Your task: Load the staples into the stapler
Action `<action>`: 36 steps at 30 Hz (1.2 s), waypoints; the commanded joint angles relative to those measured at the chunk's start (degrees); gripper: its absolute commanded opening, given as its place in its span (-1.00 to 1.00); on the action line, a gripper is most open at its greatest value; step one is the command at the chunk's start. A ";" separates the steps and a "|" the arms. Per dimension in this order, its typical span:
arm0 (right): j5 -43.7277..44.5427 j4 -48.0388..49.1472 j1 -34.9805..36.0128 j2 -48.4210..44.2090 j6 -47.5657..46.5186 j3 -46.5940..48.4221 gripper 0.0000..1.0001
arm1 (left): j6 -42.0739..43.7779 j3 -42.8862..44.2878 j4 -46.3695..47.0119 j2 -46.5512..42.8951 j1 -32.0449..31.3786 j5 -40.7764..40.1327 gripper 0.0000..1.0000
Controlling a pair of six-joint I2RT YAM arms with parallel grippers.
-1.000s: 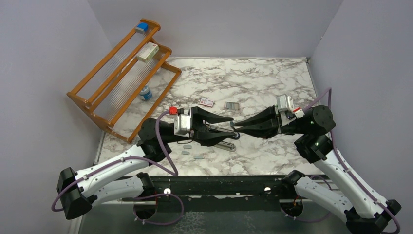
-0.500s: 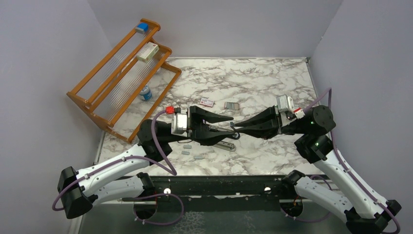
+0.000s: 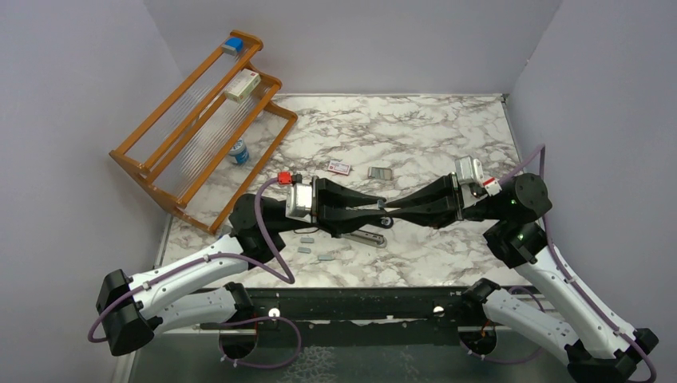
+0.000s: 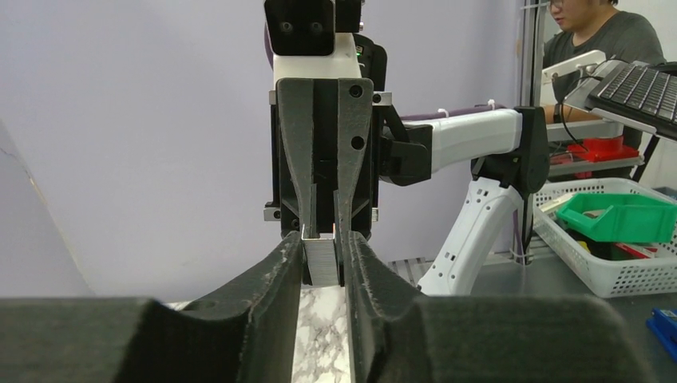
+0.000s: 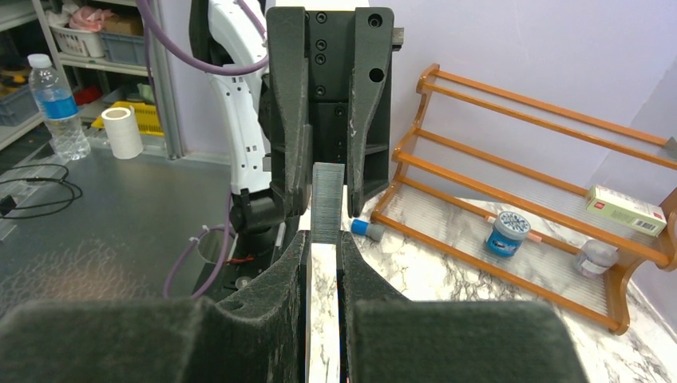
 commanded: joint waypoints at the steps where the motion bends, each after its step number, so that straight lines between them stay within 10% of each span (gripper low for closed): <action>1: -0.69 1.47 0.15 -0.20 -0.54 0.54 -0.75 | -0.72 0.24 2.28 -0.36 0.08 0.51 -0.52; 6: -0.23 1.58 0.15 -0.36 -0.65 0.30 -0.68 | -0.77 -0.07 2.37 -0.80 0.08 -0.30 -1.00; 15: 3.17 0.65 0.16 -3.10 -1.15 -0.06 0.01 | 4.21 -1.60 -0.61 -4.71 0.17 -3.83 -1.00; 19: 10.93 -0.36 0.16 -6.76 -1.04 -0.45 0.05 | 11.51 0.60 -15.70 -7.94 0.16 -8.70 -1.00; 28: 57.57 -10.24 0.15 -10.79 4.56 -3.74 0.10 | 35.04 8.93 -62.86 -7.07 0.17 -17.56 -1.00; 36: 59.19 -12.75 0.16 -12.44 7.14 -5.40 0.12 | 41.38 8.62 -73.64 -0.07 0.17 -18.93 -1.00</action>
